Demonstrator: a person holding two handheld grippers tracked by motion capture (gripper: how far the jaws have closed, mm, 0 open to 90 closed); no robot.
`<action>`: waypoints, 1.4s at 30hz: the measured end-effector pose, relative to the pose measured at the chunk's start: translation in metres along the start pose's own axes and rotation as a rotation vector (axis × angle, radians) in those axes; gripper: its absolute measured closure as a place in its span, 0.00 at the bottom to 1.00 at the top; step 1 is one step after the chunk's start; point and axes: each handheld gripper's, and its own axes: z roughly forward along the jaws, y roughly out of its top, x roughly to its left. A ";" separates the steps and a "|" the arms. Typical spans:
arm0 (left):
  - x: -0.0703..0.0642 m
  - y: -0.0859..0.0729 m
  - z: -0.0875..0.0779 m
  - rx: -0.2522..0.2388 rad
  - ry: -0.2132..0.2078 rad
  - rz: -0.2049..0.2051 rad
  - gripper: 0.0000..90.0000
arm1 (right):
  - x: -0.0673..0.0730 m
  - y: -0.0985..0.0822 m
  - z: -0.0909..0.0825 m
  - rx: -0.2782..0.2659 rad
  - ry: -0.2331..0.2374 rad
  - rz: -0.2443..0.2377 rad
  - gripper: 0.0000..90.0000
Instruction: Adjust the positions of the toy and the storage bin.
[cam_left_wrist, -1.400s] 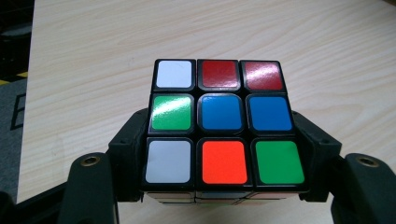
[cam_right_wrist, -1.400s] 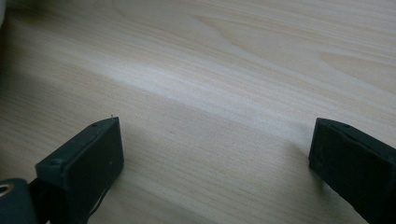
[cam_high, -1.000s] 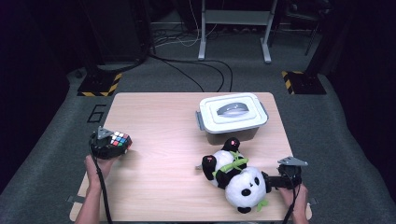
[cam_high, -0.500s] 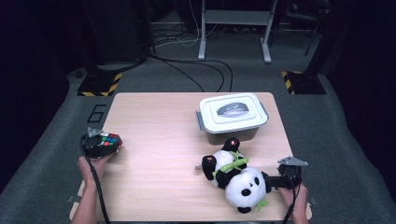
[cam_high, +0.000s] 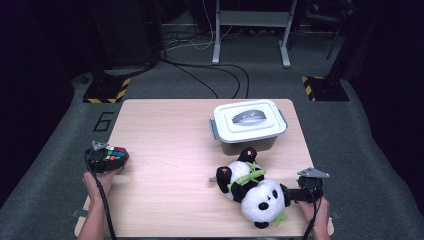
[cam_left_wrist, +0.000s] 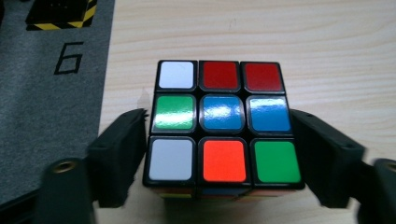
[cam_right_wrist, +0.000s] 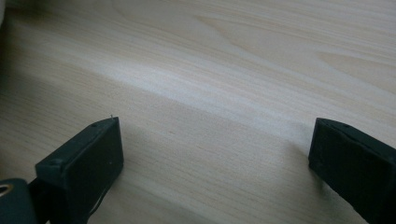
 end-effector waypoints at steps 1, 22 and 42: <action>0.000 0.000 -0.006 -0.021 0.012 -0.017 0.16 | 0.000 0.000 0.000 -0.001 0.000 0.001 0.03; -0.066 0.009 -0.051 -0.084 -0.149 0.133 0.00 | 0.001 0.000 0.000 -0.003 0.000 0.008 0.03; -0.166 0.004 -0.031 -0.033 -0.408 0.393 0.05 | 0.001 0.000 0.000 -0.003 0.000 0.009 0.03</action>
